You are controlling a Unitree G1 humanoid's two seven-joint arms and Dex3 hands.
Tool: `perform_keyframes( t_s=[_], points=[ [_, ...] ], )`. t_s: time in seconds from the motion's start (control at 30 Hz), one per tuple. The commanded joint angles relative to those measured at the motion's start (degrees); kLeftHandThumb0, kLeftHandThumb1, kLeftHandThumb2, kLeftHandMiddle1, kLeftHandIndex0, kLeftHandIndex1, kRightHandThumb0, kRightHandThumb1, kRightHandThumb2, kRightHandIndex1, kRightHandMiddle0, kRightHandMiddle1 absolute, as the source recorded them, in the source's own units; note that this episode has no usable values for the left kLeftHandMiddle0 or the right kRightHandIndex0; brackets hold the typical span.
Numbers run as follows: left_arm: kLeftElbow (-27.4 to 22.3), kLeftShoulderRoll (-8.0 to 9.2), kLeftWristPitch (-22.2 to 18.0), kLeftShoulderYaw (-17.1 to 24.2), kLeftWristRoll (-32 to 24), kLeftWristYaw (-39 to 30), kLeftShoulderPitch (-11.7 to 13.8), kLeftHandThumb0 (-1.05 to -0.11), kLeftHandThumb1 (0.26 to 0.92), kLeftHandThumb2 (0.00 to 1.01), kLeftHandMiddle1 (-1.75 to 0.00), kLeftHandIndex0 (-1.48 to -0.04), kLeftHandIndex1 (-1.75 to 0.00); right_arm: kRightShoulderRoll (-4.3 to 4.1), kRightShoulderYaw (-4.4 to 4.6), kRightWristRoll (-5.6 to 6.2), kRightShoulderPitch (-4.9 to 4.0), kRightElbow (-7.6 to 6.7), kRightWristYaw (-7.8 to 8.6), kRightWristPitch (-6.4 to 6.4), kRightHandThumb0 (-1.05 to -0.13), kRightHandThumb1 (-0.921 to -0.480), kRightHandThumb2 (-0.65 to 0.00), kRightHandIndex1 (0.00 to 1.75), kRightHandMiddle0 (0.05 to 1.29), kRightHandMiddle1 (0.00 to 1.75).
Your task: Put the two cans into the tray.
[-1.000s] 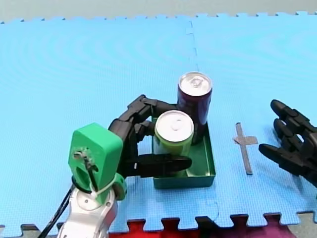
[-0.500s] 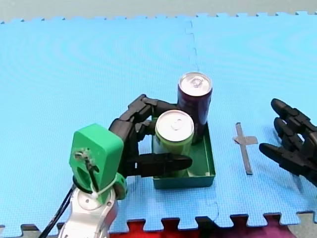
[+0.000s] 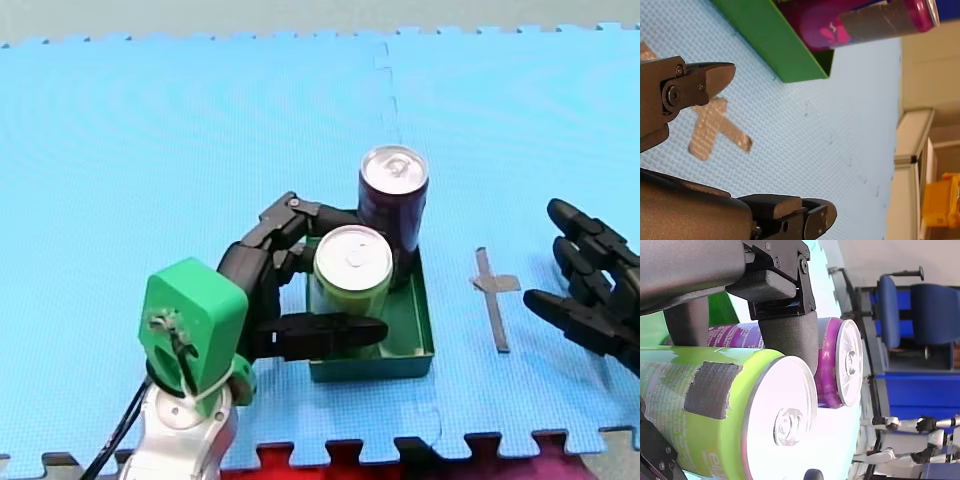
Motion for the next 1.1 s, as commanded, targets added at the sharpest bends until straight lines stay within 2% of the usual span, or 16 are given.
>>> perform_keyframes(
  t_s=[0.0,0.17,0.27,0.33,0.4,0.43,0.47,0.5,0.53,0.6,0.8,1.07],
  points=[
    [0.59,0.25,-0.47,-0.01,0.27,-0.13,0.07,-0.624,0.849,0.00,-1.75,-0.56,-1.75,-0.18,-0.03,0.30,0.12,-0.31,0.00,-0.31,-1.036,-0.921,-0.087,0.00,0.25,0.00],
    [1.29,0.57,-0.99,0.17,0.00,-0.70,-0.01,-0.625,0.847,0.00,-1.75,-0.56,-1.75,-0.22,-0.03,0.41,0.24,-0.50,0.18,-0.32,-1.040,-0.921,-0.088,0.00,0.25,0.00],
    [0.74,1.07,0.03,0.24,-0.69,-1.78,0.09,-0.635,0.831,0.00,-1.75,-0.41,-1.75,-0.25,0.02,0.41,0.22,-0.55,0.17,-0.36,-1.042,-0.921,-0.088,0.00,0.25,0.00],
    [-0.04,1.85,1.49,0.14,-1.19,-3.10,0.13,-0.666,0.769,0.00,-1.72,-0.33,-1.59,-0.27,0.06,0.37,0.18,-0.58,0.09,-0.35,-1.044,-0.921,-0.088,0.00,0.25,0.00],
    [-1.15,3.10,2.88,-0.26,-1.28,-4.76,0.41,-0.719,0.722,0.00,-1.35,-0.34,-1.26,-0.35,0.06,0.33,0.05,-0.43,0.00,-0.30,-1.045,-0.921,-0.089,0.00,0.25,0.00],
    [-1.78,3.76,3.31,-0.54,-1.02,-5.39,0.65,-0.784,0.725,0.00,-0.98,-0.39,-0.91,-0.40,0.06,0.32,-0.01,-0.36,-0.02,-0.29,-1.046,-0.921,-0.089,0.00,0.25,0.00],
    [-2.41,4.41,3.43,-0.86,-0.49,-5.80,0.88,-0.833,0.742,0.00,-0.74,-0.46,-0.66,-0.46,0.04,0.32,-0.09,-0.28,-0.02,-0.26,-1.047,-0.921,-0.089,0.00,0.25,0.00],
    [-2.90,4.87,3.43,-1.09,-0.05,-6.02,1.05,-0.930,0.780,0.01,-0.44,-0.52,-0.36,-0.53,0.03,0.33,-0.15,-0.21,0.00,-0.24,-1.047,-0.921,-0.090,0.00,0.25,0.00],
    [-3.26,5.15,3.44,-1.13,0.10,-6.22,1.14,-0.975,0.798,0.00,-0.28,-0.56,-0.21,-0.59,0.00,0.35,-0.23,-0.14,0.02,-0.21,-1.047,-0.921,-0.090,0.00,0.25,0.00],
    [-3.79,5.32,3.72,-0.92,-0.37,-6.65,1.28,-1.033,0.826,0.01,-0.13,-0.55,-0.06,-0.69,-0.05,0.41,-0.33,-0.06,0.08,-0.14,-1.048,-0.921,-0.091,0.00,0.25,0.00],
    [-5.00,4.97,5.41,0.15,-3.32,-8.03,1.74,-1.048,0.834,0.00,-0.07,-0.43,0.00,-0.80,-0.16,0.45,-0.51,0.18,0.00,-0.06,-1.048,-0.921,-0.092,0.00,0.25,0.00],
    [-5.85,4.79,5.89,0.58,-4.73,-8.88,1.87,-1.048,0.818,0.00,-0.04,-0.36,0.00,-0.89,-0.23,0.45,-0.67,0.35,-0.07,-0.06,-1.048,-0.921,-0.093,0.00,0.25,0.00]
  ],
)
